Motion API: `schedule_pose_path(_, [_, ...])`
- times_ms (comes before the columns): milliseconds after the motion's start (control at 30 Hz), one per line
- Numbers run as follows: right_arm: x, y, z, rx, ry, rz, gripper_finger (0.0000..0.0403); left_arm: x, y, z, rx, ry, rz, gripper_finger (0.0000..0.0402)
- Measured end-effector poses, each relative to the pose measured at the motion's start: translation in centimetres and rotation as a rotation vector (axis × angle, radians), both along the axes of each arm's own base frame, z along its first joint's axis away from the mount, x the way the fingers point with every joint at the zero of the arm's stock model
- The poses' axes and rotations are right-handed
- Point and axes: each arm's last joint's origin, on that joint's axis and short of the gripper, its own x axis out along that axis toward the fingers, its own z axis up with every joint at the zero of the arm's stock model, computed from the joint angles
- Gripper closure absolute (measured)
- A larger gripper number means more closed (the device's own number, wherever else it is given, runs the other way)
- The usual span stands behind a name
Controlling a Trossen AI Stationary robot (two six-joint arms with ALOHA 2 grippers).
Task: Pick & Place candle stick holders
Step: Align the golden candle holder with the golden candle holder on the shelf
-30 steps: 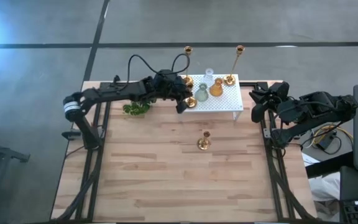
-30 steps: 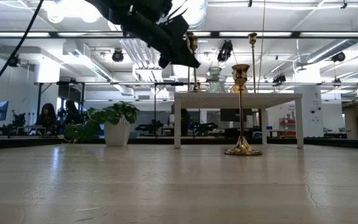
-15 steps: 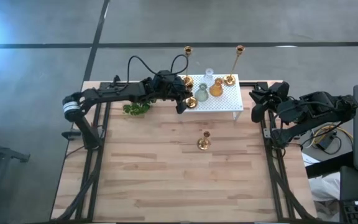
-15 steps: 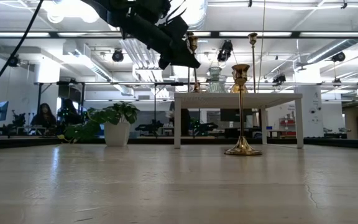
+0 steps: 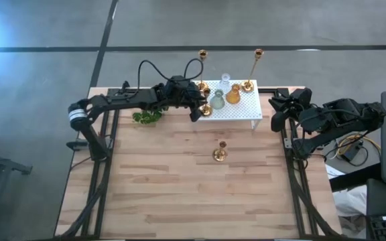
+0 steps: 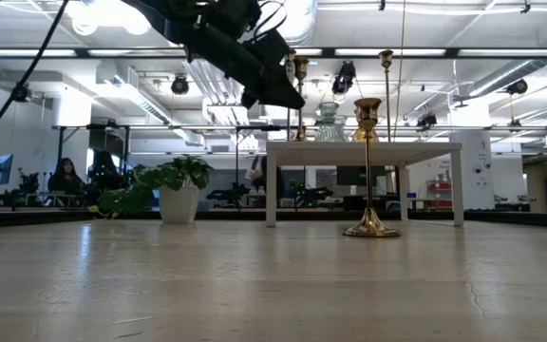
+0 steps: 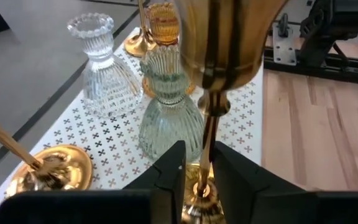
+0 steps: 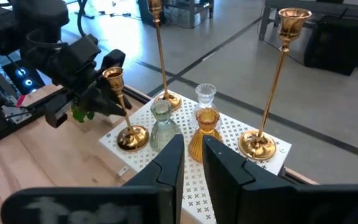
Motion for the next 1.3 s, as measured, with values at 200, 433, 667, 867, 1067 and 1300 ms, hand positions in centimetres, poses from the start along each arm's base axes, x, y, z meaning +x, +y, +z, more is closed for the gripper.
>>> schedule_pose_path(200, [0.0, 0.0, 0.0, -0.002, 0.001, 0.002, 0.0351, -0.3, 0.2, 0.2, 0.002, 0.006, 0.039, 0.0318])
schedule_pose_path(433, [0.0, 0.0, 0.0, -0.001, 0.002, 0.002, 0.0351, -1.3, 0.1, 1.0, -0.005, 0.013, 0.045, 0.0317])
schedule_pose_path(667, [-0.1, 0.1, -0.2, 0.036, 0.028, 0.052, 0.0351, -2.8, -0.6, 1.3, -0.057, 0.098, 0.008, 0.0317])
schedule_pose_path(867, [0.3, 0.7, -1.8, 0.138, 0.147, 0.195, 0.0351, -6.4, -2.4, 2.1, -0.090, 0.180, -0.027, 0.0317])
schedule_pose_path(1067, [3.2, 3.7, -7.1, 0.125, 0.116, 0.311, 0.0370, -12.3, -5.1, 1.7, -0.106, -0.060, 0.020, 0.0317])
schedule_pose_path(1300, [4.8, 6.6, -14.1, 0.066, -0.020, 0.226, 0.0393, -17.3, -7.2, -0.8, -0.102, -0.264, 0.058, 0.0317])
